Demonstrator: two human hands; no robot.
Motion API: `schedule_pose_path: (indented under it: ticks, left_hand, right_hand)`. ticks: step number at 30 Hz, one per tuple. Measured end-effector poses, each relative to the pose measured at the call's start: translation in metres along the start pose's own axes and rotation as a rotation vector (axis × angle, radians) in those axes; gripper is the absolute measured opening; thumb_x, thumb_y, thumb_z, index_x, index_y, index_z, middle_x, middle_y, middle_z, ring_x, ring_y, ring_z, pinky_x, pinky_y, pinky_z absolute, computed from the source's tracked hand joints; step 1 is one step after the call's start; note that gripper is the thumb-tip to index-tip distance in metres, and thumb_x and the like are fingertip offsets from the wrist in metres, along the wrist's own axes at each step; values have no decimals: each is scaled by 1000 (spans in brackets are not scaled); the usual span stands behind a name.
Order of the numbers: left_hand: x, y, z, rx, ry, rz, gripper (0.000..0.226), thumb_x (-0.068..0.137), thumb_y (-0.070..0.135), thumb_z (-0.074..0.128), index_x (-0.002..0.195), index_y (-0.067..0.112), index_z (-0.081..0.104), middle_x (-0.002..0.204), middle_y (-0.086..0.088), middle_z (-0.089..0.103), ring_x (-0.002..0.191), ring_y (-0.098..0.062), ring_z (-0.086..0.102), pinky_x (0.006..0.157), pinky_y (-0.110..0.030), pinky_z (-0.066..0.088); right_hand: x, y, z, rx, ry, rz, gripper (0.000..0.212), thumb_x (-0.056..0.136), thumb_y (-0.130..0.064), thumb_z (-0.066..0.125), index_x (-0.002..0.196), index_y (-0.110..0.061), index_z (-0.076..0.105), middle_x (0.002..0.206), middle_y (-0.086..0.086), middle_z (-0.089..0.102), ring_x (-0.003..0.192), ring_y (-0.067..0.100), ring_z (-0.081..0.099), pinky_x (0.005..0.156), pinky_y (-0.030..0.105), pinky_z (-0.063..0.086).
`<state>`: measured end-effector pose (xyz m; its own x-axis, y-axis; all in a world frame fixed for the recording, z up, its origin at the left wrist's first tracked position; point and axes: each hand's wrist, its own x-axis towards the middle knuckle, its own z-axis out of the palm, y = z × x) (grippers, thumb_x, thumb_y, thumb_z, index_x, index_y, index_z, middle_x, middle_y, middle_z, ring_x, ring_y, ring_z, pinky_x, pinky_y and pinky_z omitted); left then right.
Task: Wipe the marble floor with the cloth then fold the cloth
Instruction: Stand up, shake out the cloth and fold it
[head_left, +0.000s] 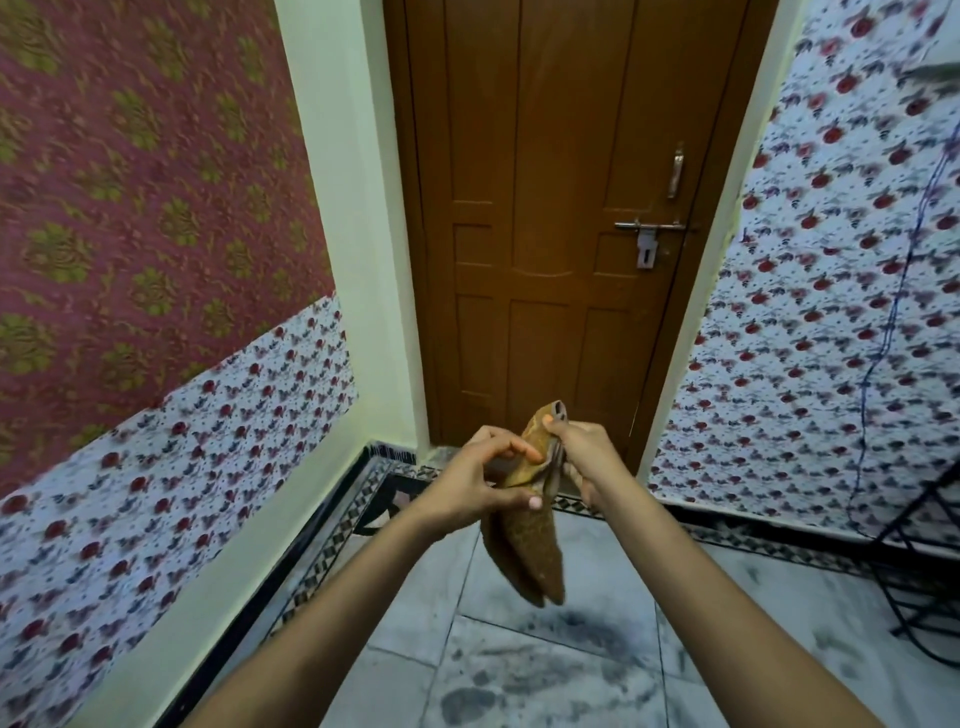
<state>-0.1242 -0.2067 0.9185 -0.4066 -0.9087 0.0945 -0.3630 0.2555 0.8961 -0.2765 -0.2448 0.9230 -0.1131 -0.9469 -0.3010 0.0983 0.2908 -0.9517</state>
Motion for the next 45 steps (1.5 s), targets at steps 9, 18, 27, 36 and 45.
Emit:
schedule_pose_path:
  ticks: [9, 18, 27, 36, 45]
  left_hand:
    - [23, 2, -1, -340, 391, -94, 14, 80, 29, 70, 86, 18, 64, 87, -5, 68, 88, -25, 66, 83, -43, 54]
    - [19, 11, -1, -719, 288, -301, 17, 93, 17, 54, 92, 9, 69, 75, -5, 70, 65, -13, 68, 56, -24, 54]
    - [23, 16, 21, -719, 507, -298, 7, 86, 7, 63, 84, 13, 68, 82, -6, 69, 75, -17, 67, 69, -30, 57]
    - [20, 15, 21, -717, 582, -343, 9, 88, 6, 60, 82, 11, 64, 80, -9, 67, 75, -20, 66, 66, -30, 58]
    - [13, 6, 12, -546, 526, -374, 7, 87, 9, 62, 90, 12, 68, 88, -4, 69, 82, -15, 65, 64, -21, 53]
  right_hand:
    - [-21, 9, -6, 364, -303, -101, 21, 91, -11, 56, 111, -11, 61, 107, 10, 70, 99, 17, 67, 86, 27, 54]
    - [-26, 23, 6, 40, -6, -338, 13, 84, -6, 65, 90, -16, 70, 87, 4, 71, 89, 22, 69, 78, 30, 56]
    - [-35, 36, 12, 87, 230, -368, 16, 82, -11, 69, 83, -23, 60, 86, 9, 71, 81, 22, 68, 72, 36, 54]
    - [-35, 45, 5, 7, 310, -346, 15, 81, -8, 69, 71, -17, 63, 71, 4, 68, 70, 20, 65, 63, 30, 51]
    - [-34, 37, -11, 105, 284, -163, 7, 81, -14, 70, 78, -18, 65, 85, 7, 70, 85, 20, 67, 70, 29, 56]
